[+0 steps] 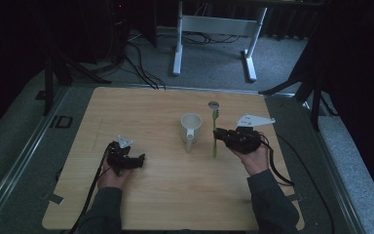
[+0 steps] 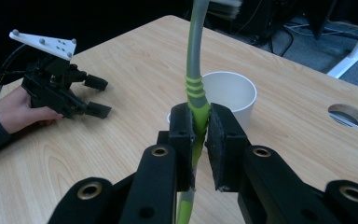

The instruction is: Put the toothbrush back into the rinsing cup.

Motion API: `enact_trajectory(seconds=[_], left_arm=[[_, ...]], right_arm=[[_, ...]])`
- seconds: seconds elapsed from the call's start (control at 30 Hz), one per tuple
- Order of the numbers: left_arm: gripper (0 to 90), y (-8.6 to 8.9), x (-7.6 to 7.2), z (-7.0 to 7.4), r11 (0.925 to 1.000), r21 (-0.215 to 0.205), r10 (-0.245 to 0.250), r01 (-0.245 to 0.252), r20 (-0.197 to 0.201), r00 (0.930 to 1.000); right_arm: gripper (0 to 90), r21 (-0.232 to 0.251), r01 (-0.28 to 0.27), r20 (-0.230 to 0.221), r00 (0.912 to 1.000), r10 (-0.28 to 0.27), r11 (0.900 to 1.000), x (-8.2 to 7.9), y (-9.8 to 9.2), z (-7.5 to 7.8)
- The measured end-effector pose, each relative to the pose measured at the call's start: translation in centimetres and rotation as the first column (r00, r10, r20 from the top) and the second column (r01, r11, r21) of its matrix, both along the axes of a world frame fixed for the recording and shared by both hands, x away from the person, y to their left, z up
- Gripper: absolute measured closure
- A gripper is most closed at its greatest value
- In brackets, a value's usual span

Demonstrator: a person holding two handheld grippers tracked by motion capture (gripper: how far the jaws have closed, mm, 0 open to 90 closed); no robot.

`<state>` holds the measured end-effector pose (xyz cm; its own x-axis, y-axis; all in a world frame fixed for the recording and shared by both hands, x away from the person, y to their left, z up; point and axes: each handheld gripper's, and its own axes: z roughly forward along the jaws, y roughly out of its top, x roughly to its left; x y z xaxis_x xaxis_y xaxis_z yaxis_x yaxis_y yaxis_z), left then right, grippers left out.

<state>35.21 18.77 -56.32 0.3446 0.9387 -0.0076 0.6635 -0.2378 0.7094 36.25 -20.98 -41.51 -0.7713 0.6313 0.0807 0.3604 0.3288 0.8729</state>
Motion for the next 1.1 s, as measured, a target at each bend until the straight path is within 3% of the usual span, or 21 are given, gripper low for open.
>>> enact_trajectory(seconds=[1.1], left_arm=[[15.1,0.00,0.00,0.00,1.0000,-0.001,0.000,0.000,0.000,1.0000]], right_arm=[[80.3,0.063,0.026,0.039,0.9988,-0.029,0.998,0.69,0.25,0.30]])
